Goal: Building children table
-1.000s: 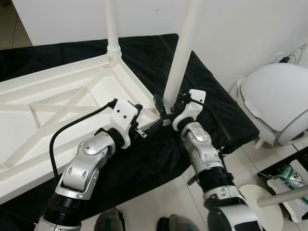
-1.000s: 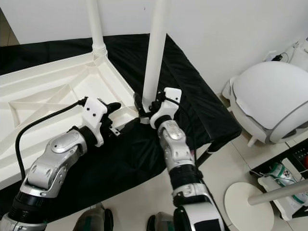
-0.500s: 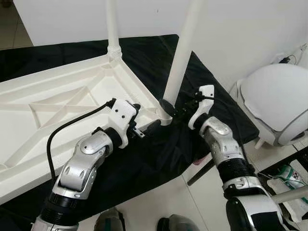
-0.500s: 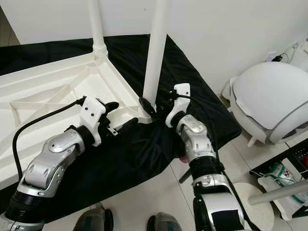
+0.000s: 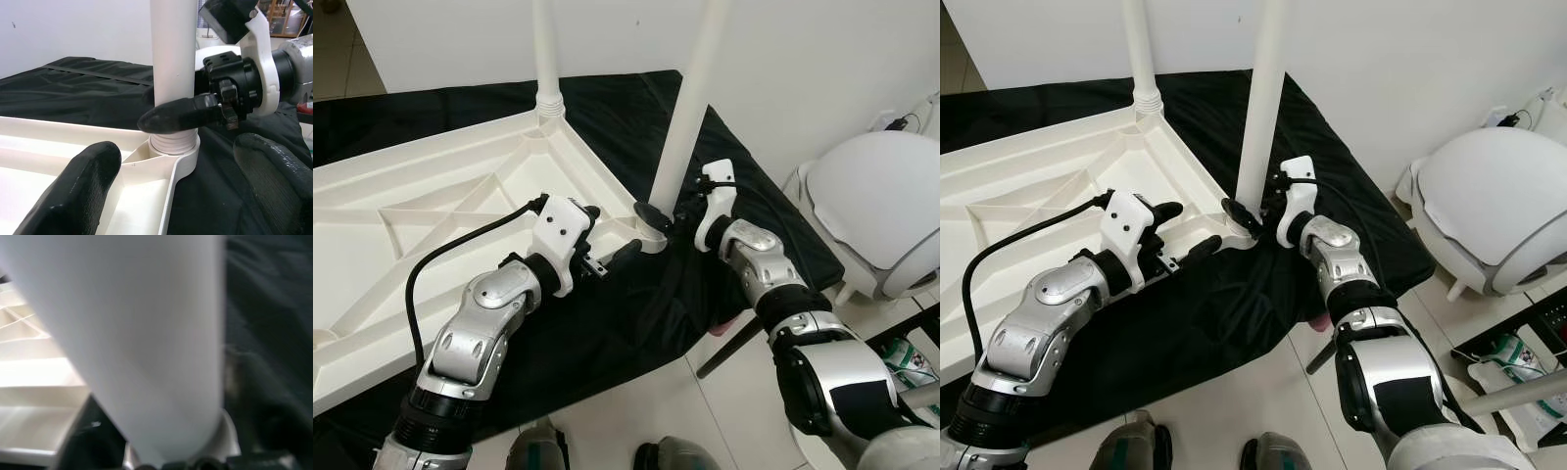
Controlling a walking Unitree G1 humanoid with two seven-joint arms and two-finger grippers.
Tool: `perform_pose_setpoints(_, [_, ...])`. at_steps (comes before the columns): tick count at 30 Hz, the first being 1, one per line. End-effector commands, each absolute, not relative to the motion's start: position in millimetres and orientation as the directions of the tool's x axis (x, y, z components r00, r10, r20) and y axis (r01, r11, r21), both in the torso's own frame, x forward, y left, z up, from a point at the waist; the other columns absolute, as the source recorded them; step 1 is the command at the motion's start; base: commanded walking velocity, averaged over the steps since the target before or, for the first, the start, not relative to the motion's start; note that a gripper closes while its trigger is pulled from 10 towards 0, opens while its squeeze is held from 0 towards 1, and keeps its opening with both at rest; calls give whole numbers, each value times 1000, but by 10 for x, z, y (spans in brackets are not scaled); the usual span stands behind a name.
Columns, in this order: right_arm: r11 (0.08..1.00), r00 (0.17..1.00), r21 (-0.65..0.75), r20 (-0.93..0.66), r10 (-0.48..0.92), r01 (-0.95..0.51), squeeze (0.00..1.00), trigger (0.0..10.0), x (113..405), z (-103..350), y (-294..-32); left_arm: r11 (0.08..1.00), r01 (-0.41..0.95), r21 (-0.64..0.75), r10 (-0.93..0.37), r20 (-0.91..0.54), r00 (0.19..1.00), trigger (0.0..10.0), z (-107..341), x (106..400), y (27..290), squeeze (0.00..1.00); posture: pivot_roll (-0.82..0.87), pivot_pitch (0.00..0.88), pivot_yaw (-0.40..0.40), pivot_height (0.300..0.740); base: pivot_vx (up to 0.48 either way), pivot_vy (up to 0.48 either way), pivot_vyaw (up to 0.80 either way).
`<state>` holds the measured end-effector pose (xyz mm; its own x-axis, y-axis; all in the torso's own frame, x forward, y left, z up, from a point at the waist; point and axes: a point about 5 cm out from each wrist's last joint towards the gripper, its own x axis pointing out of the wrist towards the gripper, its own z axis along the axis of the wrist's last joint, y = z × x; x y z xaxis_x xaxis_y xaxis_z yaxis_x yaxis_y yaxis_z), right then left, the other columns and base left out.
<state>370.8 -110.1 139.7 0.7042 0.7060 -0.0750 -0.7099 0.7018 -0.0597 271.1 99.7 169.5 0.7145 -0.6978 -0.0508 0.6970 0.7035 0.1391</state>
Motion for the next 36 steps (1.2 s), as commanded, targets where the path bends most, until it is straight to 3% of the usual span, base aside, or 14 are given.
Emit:
perform_pose_setpoints(1, [686,689,-68,-99,718,-725,0,0,3698,1360,-1085,690,709,147,-711,-48,702,10000,1728,2689,970,0,31,0,-52,740,0,0,0])
perform_pose_setpoints(14, [673,675,-45,-74,734,-738,0,0,3656,1283,-1117,689,712,138,-713,-49,700,10000,1735,2687,962,0,21,0,-55,740,0,0,0])
perform_pose_setpoints(23, [649,648,-13,32,761,-761,0,0,3499,1297,-1116,682,722,120,-721,-59,690,10000,1707,2656,951,0,8,11,-52,740,0,0,0])
perform_pose_setpoints(26, [700,699,-7,45,714,-714,0,0,3457,1278,-1092,680,723,118,-722,-60,689,10000,1707,2656,953,0,5,14,-53,740,0,0,0])
perform_pose_setpoints(29, [849,851,65,77,520,-524,0,0,3472,1229,-1029,682,723,113,-721,-61,690,10000,1706,2655,958,0,3,15,-50,740,0,0,0])
perform_pose_setpoints(36, [925,934,130,40,356,-358,0,0,3457,1137,-860,680,725,110,-723,-64,688,10000,1705,2659,956,0,5,11,-49,740,0,0,0])
